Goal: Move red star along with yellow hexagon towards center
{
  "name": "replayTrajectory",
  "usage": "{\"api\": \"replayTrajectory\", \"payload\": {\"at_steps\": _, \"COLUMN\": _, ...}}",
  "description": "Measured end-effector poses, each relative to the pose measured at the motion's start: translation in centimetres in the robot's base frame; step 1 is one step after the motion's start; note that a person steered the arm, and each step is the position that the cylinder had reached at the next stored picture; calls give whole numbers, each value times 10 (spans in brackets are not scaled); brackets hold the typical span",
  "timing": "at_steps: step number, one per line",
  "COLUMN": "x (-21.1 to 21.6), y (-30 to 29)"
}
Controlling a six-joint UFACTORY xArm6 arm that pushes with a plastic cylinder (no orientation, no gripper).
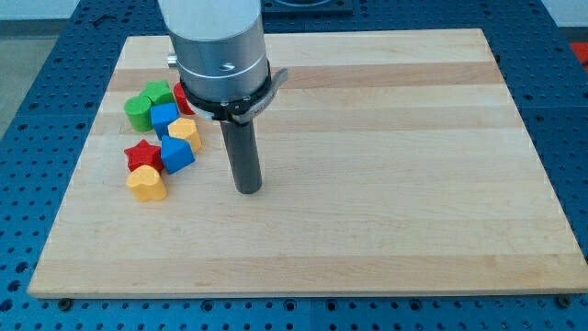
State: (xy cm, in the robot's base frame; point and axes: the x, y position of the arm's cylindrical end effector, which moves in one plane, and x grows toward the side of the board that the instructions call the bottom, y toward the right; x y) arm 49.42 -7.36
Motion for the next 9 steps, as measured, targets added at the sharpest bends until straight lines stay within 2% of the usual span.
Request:
{"api": "replayTrajectory", "payload": {"at_steps": 1, "x": 0, "y": 0}}
{"api": "replayTrajectory", "payload": {"at_steps": 2, "x": -19, "y": 7}}
{"api": "replayTrajectory", "payload": {"at_steps": 3, "x": 17, "y": 3}}
{"api": "replayTrajectory", "payload": {"at_steps": 4, "x": 103, "y": -10}}
{"api": "replayTrajectory", "payload": {"at_steps": 5, "x": 125, "y": -19}}
{"api": "replayTrajectory", "payload": {"at_steps": 6, "x": 114, "y": -39}}
{"api": "replayTrajectory", "payload": {"at_steps": 7, "x": 70, "y": -53}}
{"api": "replayTrajectory", "payload": {"at_steps": 9, "x": 65, "y": -64}}
